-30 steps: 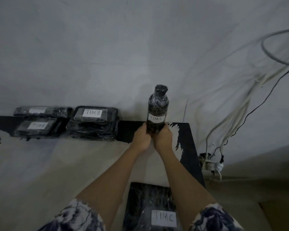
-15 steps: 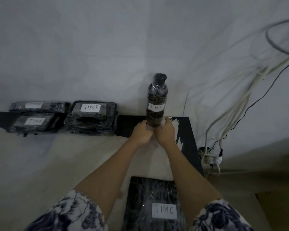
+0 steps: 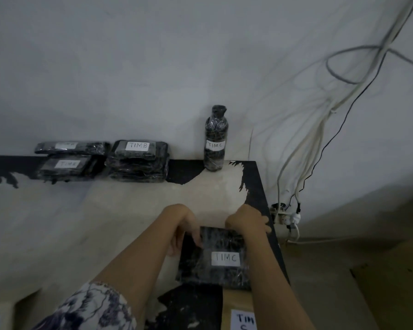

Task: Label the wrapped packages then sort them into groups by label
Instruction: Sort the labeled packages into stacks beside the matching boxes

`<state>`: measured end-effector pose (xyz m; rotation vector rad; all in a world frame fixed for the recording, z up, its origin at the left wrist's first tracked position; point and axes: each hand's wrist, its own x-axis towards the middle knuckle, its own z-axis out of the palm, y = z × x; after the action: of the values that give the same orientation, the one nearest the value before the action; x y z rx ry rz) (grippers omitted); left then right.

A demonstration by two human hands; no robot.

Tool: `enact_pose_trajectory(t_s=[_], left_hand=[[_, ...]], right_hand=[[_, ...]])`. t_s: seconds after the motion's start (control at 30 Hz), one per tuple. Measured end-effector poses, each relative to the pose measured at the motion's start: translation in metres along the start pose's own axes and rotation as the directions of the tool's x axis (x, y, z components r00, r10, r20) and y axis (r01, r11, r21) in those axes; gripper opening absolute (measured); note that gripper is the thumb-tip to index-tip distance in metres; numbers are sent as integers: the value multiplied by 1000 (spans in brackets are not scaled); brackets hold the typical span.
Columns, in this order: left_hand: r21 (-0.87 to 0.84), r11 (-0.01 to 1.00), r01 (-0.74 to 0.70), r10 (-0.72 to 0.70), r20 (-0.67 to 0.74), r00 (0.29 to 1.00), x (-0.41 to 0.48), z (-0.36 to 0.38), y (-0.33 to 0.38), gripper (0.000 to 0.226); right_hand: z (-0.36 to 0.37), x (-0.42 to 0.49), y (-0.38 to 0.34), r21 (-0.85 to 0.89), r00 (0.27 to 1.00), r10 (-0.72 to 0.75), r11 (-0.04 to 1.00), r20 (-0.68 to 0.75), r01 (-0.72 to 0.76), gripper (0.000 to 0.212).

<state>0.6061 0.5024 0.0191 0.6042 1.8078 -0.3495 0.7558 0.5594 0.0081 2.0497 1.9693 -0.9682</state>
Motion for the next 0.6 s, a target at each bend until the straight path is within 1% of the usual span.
enact_pose_trajectory(t_s=[0.07, 0.1, 0.13, 0.23, 0.3, 0.37, 0.4, 0.47, 0.53, 0.6], left_hand=[[-39, 999, 16, -14, 72, 997, 0, 13, -9, 86], [-61, 998, 10, -6, 75, 997, 2, 18, -13, 86], [-79, 997, -6, 10, 61, 998, 5, 23, -16, 85], [-122, 988, -92, 90, -28, 996, 6, 31, -25, 74], [-167, 973, -159, 146, -84, 986, 2, 32, -29, 64], [-235, 942, -239, 198, -186, 963, -3, 31, -31, 58], [-274, 920, -280, 214, -246, 945, -5, 30, -33, 58], [-342, 866, -365, 229, -379, 897, -7, 30, -34, 64], [-322, 829, -458, 260, -503, 824, -5, 29, -33, 78], [-204, 841, -501, 319, -561, 764, -2, 29, -30, 82]], right_hand=[[6, -13, 12, -58, 996, 69, 996, 61, -66, 66], [10, -18, 15, -85, 994, 80, 994, 75, -73, 76], [14, -20, 18, -89, 994, 75, 994, 76, -68, 82], [17, -29, 20, 23, 999, 35, 999, 36, -36, 79], [17, -30, 19, 92, 999, -31, 995, 6, 30, 75], [19, -29, 18, 141, 989, -143, 979, -41, 147, 68], [21, -28, 19, 164, 976, -208, 963, -65, 216, 65], [25, -25, 21, 191, 941, -332, 921, -65, 339, 71], [29, -20, 21, 158, 900, -437, 888, 3, 431, 81], [32, -11, 19, 87, 864, -497, 867, 76, 491, 85]])
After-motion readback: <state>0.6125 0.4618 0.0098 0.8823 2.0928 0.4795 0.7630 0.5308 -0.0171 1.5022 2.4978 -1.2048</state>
